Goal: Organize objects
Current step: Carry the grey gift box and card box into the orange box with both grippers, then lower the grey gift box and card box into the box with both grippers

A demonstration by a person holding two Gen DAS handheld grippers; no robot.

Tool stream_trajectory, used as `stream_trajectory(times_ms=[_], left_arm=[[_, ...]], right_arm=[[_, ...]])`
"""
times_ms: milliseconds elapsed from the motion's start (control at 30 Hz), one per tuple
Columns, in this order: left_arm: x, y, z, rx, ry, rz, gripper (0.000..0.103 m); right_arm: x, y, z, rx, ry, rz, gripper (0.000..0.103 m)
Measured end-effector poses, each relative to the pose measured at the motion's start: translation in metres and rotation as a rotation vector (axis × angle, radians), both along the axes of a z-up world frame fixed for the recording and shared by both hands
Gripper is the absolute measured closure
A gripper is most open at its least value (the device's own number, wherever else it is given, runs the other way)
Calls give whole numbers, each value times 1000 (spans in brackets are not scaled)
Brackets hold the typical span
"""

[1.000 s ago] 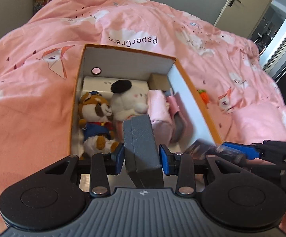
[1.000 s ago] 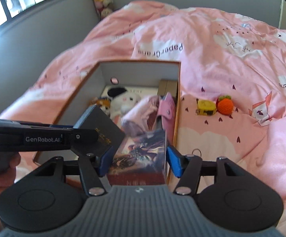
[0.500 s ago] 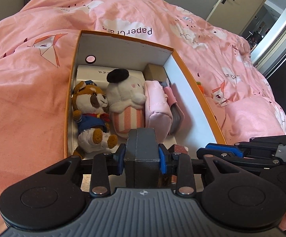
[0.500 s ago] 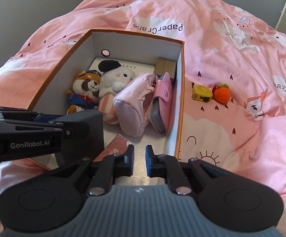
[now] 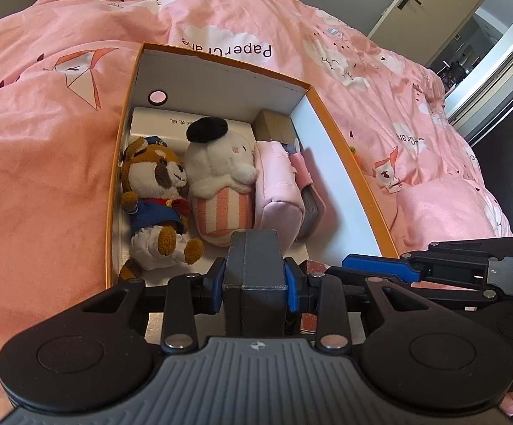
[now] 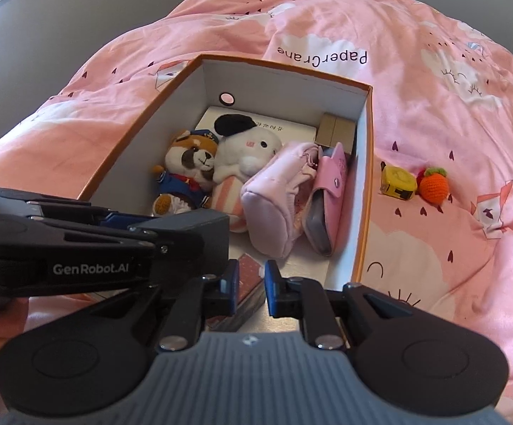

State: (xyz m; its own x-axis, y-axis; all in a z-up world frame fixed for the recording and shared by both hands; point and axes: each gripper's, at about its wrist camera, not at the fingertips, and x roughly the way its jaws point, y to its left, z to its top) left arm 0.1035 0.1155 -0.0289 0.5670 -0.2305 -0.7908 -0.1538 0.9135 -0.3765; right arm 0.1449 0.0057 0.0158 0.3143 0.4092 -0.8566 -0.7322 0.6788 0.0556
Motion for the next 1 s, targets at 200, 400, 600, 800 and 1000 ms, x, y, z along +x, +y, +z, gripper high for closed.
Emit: stream_trajectory(times_ms=[200,400,600,800,1000], left_arm=[[-2,3,10,21,-34,39,65],[-2,7,16,30,-46,43,65],[0,3,14,18,-45,11,65],[5,-7,9,74,0,-16,65],[10,-22,1,161,50,-61,65]], right_arm=[[2,3,1,3,45,61,77],[-9,20,-9,-90,-23,134,75],[2,7,-15,-206,-45,106,76],[9,-10,-8,-148,-64,67,76],[13,-30,10,-21,-120,-47,75]])
